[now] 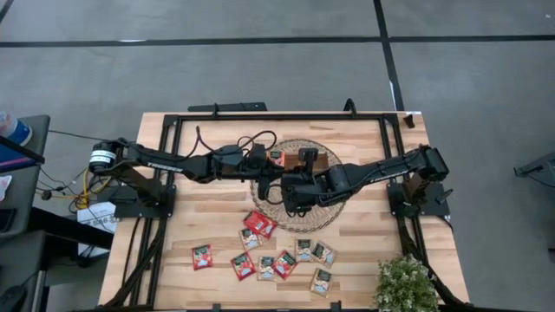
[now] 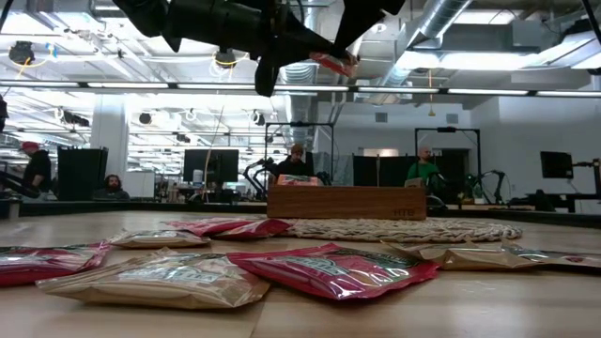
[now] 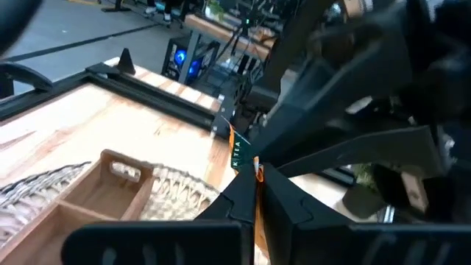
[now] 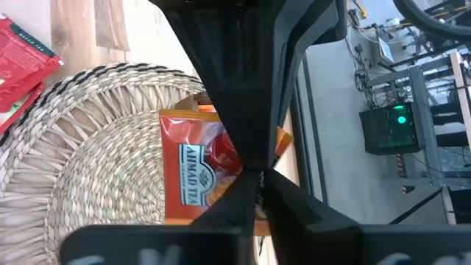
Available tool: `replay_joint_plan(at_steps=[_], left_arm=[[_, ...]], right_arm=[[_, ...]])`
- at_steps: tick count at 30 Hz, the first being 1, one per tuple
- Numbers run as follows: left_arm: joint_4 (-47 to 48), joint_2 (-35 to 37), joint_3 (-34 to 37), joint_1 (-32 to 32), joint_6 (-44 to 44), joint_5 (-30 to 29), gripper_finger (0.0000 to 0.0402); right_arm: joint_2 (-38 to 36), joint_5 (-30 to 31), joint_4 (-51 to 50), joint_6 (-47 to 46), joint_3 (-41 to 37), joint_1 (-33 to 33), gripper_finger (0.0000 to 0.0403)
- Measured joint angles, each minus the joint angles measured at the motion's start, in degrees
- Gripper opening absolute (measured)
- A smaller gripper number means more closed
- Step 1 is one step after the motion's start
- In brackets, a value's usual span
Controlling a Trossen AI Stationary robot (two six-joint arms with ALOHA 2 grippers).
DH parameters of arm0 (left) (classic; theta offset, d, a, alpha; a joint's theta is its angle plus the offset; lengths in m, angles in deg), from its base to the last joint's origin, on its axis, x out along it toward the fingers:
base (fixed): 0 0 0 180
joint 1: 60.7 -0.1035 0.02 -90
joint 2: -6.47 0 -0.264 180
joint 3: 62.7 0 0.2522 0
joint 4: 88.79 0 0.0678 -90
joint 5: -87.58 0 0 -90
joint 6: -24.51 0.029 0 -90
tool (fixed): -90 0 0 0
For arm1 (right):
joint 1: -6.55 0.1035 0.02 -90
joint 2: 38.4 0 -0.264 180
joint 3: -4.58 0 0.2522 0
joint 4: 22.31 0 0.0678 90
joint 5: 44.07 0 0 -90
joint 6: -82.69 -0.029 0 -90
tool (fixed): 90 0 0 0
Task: Pick & Place Tea
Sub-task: Put the orange tea bag into the left section of the wooden organizer
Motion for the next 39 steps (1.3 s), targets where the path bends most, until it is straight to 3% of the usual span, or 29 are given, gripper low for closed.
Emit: replay_joint_plan(at_steps=[10,15,23,31,39], left_arm=[[4.15,0.24,0.15,-0.02,3.45,-3.75,0.0],[5.1,0.61,0.15,0.03,8.64,-3.66,0.0],[7.6,0.85,0.13,0.36,16.7,-3.8,0.0],[7.47,3.79,0.08,4.65,26.6,-6.23,0.0],[8.91,10.27,0.04,9.22,30.68,-9.56,0.0]], right_arm=[[-0.04,-0.1,-2.02,-2.23,0.15,0.75,0.0169],[-0.04,-0.57,-6.09,-5.03,0.15,0.44,0.0205],[-4.34,-4.98,-6.18,-6.59,0.04,0.25,0.0192],[-9.28,-17.93,-2.61,-6.28,0.11,-2.4,0.0156],[-9.5,-23.32,1.08,-3.12,0.09,-4.2,0.019]])
